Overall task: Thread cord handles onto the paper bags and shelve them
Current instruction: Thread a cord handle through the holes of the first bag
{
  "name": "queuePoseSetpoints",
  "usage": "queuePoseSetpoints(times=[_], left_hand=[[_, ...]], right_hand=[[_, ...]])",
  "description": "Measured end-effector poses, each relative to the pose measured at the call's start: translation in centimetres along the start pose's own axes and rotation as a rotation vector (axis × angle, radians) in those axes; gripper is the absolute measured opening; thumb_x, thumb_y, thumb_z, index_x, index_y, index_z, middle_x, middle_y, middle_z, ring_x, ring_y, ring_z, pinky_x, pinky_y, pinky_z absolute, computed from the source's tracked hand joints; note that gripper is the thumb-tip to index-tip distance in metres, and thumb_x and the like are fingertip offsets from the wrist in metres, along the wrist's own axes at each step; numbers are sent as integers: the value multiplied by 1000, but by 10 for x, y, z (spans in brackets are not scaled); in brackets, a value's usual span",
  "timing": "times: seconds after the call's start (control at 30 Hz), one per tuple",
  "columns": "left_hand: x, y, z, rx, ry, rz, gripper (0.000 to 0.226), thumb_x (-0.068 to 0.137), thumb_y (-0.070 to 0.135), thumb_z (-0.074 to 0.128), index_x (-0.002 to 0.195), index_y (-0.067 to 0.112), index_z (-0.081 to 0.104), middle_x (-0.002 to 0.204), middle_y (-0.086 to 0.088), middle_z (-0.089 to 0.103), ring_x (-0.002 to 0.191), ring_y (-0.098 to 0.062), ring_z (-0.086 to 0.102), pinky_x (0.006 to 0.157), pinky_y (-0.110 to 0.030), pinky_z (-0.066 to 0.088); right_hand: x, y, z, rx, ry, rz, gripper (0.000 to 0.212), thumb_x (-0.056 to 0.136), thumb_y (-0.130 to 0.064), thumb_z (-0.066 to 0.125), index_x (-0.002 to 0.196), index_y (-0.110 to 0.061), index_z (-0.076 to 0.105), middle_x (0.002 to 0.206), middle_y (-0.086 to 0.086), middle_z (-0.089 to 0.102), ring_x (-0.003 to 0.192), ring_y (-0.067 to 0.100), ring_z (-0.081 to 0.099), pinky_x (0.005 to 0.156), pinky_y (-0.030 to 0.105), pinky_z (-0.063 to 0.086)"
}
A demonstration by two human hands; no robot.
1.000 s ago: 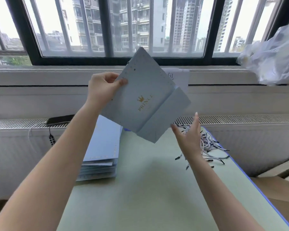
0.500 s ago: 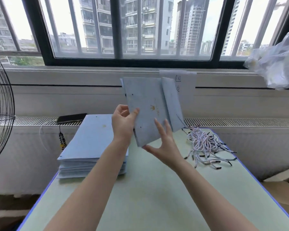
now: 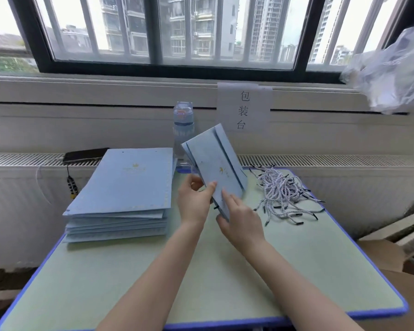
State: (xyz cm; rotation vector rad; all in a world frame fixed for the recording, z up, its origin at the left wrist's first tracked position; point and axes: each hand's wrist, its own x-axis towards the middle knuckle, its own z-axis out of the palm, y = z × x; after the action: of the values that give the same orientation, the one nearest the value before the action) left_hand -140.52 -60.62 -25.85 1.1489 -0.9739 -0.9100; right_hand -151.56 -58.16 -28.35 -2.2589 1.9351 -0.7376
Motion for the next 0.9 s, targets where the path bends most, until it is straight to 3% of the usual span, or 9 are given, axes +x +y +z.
queuePoseSetpoints(times=[0.07,0.13,0.2,0.33,0.5,0.57,0.67,0.8,0.9], left_hand=[[-4,0,1,-3,-31,12,26,81,10,73,74,16,49,88,-9,69,86,-25,68,68,-45,59],[-5,4,-3,44,-59,19,25,80,17,75,88,20,52,93,0,69,86,-15,68,67,-41,59],[-2,8,-11,66,-41,41,48,77,23,78,113,24,46,107,6,64,88,1,65,72,-39,59],[4,11,-35,103,-16,149,101,72,30,81,146,33,13,137,7,47,115,-9,56,98,-35,46],[3,1,-58,431,25,356,64,65,47,75,117,13,60,87,8,60,83,-15,63,86,-34,51],[1,-8,-64,509,47,410,56,65,45,75,103,4,68,85,3,53,77,-14,57,78,-15,45],[-5,-17,-64,545,16,469,40,69,28,82,97,3,66,98,-2,49,79,1,53,72,-9,47],[-14,-17,-58,441,-17,391,51,70,26,82,98,16,41,108,-4,54,88,1,55,75,-31,55],[-17,-21,-57,476,-161,324,49,70,25,83,105,18,49,108,4,58,100,-8,61,81,-21,51]], right_hand=[[-4,2,3,-52,56,-46,51,78,-23,54,127,-9,57,104,5,67,65,30,67,47,33,49],[-5,7,3,-120,88,-101,46,74,-21,54,116,-4,65,93,7,71,49,30,62,36,29,43],[-2,12,-4,-125,62,-129,45,87,-15,51,130,-4,54,114,12,66,67,37,66,52,37,50],[3,26,-20,-143,2,-123,47,99,-19,39,146,-15,32,140,8,49,104,39,59,84,42,45],[6,48,-31,-23,56,-116,44,94,-6,47,137,-14,49,129,10,59,105,36,60,88,41,45],[6,58,-34,40,71,-132,43,90,1,49,131,-11,56,126,12,61,110,34,59,94,43,45],[1,68,-29,125,121,-143,44,83,7,54,123,-9,62,123,14,63,115,31,59,101,35,40],[-7,79,-23,255,106,-50,44,81,9,58,119,-12,65,128,15,59,120,24,56,101,10,25],[-7,84,-23,275,96,-18,47,78,11,58,118,-13,66,130,15,57,122,23,54,101,8,23]])
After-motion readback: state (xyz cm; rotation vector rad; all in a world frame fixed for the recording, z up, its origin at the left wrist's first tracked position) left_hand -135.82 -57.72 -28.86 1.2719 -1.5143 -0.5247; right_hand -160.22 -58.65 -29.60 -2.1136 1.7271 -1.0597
